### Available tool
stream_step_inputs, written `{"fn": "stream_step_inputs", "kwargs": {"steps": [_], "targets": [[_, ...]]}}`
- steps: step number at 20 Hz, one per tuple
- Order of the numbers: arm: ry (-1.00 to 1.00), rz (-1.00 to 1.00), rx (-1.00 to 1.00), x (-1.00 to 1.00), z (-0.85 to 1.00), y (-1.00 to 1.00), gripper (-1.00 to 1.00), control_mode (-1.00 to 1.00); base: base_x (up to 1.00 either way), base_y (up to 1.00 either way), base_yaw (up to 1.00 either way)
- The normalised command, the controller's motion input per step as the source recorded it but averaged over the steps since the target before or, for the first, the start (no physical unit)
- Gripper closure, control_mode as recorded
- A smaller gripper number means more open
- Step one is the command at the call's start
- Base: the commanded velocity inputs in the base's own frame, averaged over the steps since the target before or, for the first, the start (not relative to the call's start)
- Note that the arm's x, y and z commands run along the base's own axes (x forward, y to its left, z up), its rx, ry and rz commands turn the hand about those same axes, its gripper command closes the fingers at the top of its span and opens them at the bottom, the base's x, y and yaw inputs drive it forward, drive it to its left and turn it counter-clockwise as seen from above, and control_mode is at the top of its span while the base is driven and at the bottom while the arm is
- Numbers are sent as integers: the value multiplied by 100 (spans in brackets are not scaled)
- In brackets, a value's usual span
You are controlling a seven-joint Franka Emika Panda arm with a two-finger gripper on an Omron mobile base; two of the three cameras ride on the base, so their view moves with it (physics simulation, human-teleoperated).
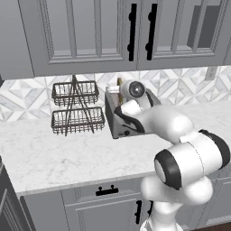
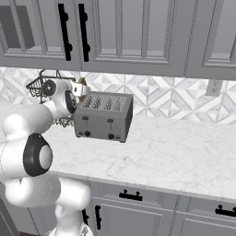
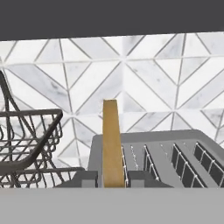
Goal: Start the toaster. Once the lever pops up, take the bread to the plate on the dining counter.
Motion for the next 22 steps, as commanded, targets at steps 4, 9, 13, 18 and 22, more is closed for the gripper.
{"fn": "stream_step_inputs", "kwargs": {"steps": [4,9,13,18,22], "targets": [[0,0,0,-45,19,0,100,-100,0,0,0],[0,0,0,-62,11,0,100,-100,0,0,0],[0,0,0,-84,26,0,100,-100,0,0,0],[1,0,0,-94,51,0,100,-100,0,0,0],[16,-1,1,-83,53,0,100,-100,0,0,0]]}}
